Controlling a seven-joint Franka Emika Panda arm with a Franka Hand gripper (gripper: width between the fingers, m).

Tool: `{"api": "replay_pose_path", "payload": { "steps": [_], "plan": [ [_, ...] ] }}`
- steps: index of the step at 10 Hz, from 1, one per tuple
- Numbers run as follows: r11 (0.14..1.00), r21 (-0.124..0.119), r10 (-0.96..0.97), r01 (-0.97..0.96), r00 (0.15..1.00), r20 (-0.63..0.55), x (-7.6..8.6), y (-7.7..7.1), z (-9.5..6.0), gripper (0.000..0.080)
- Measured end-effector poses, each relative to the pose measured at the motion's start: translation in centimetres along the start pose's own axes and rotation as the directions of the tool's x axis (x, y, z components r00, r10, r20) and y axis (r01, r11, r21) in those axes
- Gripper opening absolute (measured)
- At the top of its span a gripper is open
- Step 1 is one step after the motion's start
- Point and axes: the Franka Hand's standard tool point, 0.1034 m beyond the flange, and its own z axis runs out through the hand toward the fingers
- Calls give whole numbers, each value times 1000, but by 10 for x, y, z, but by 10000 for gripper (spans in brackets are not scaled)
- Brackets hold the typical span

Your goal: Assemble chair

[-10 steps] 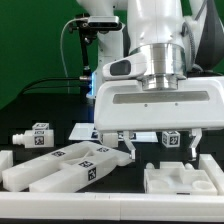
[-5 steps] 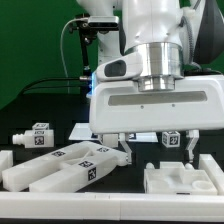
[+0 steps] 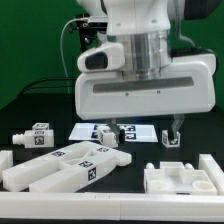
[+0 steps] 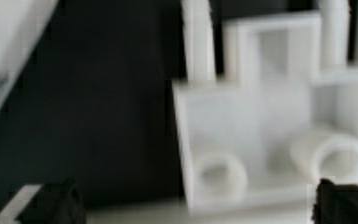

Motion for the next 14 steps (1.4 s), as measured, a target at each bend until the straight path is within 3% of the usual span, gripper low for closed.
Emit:
{"api": "replay_pose_path", "payload": {
  "steps": [4,7,8,11,12,14],
  "plan": [
    [1000,-2,3,-3,1000,14,-5,2,5,649],
    [1000,-16,-1,3,991,134,-64,20,0,649],
    [1000,-14,-19,22,981,194,-77,23,-2,649],
    [1000,4,-15,15,924,383,-76,18,1,649],
    [1000,12,-19,15,889,458,-86,21,4,649],
    [1000,5,-25,27,784,620,-121,43,10,649]
  ]
}}
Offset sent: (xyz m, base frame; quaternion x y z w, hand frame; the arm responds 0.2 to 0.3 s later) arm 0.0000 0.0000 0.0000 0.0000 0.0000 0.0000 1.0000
